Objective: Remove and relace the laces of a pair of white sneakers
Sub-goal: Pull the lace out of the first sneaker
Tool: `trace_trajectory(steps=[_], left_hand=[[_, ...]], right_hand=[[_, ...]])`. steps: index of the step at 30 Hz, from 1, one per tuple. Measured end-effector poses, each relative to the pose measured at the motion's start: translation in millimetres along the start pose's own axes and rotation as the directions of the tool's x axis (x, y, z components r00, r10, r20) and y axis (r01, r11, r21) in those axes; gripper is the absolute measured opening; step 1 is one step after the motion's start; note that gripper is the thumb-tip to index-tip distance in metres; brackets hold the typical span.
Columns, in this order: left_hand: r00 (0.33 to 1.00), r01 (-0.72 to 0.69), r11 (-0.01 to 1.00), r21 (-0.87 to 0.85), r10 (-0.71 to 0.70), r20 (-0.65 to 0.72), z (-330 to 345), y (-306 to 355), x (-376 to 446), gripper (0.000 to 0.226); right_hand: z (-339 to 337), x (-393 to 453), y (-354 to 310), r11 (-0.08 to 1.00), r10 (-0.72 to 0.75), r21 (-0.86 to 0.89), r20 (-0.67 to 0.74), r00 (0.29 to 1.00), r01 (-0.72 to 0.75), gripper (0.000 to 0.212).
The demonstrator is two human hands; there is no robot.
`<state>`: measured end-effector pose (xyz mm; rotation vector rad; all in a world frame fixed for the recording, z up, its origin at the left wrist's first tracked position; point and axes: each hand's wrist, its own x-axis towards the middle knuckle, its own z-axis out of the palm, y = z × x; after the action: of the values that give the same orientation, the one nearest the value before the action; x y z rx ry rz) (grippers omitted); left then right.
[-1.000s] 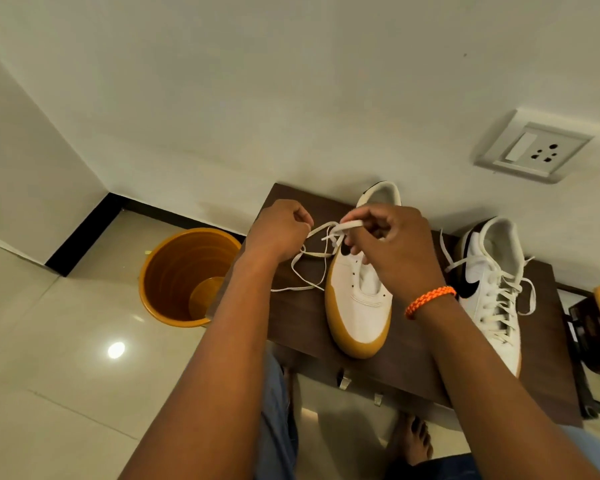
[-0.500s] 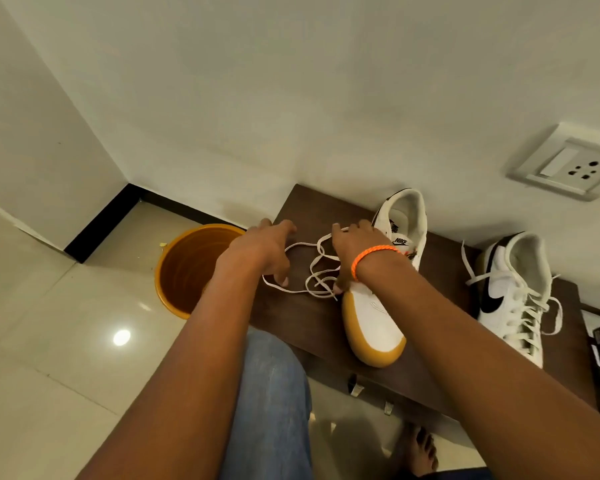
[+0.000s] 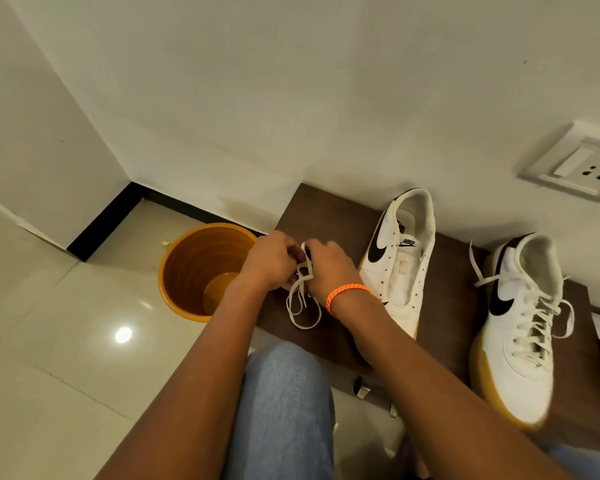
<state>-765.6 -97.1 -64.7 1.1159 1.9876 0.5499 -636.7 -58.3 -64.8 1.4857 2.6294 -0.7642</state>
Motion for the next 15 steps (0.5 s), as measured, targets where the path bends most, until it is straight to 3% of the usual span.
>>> trace_trajectory(steps=[3, 8, 10, 12, 15], left_hand=[[0.998, -0.044, 0.998, -0.041, 0.046, 0.037, -3.5, -9.1, -3.9, 0.038], [0.995, -0.057, 0.979, -0.195, 0.071, 0.064, -4.8, -21.7, -9.0, 0.046], [0.991, -0.071, 0.955, -0.288, 0.101, 0.092, -3.4, -27.0, -10.2, 0.073], [0.982, -0.155, 0.963, -0.219, 0.174, 0.068, -1.5, -27.3, -7.9, 0.088], [0.972, -0.237, 0.964, -0.118, 0.235, -0.027, -1.1, -26.2, -3.8, 0.059]], right_hand=[[6.2, 1.4, -5.8, 1.0, -0.005, -0.01, -0.044, 0.999, 0.005, 0.05], [12.4, 13.1, -6.5, 1.0, 0.01, -0.018, -0.079, 0.997, -0.011, 0.027], [12.9, 14.7, -4.8, 0.996, 0.048, 0.076, -0.119, 0.992, -0.039, 0.019], [11.0, 16.0, -1.5, 0.966, 0.088, 0.253, -0.124, 0.988, -0.054, 0.008], [4.2, 19.0, 2.2, 0.881, 0.099, 0.472, -0.103, 0.99, -0.039, 0.013]])
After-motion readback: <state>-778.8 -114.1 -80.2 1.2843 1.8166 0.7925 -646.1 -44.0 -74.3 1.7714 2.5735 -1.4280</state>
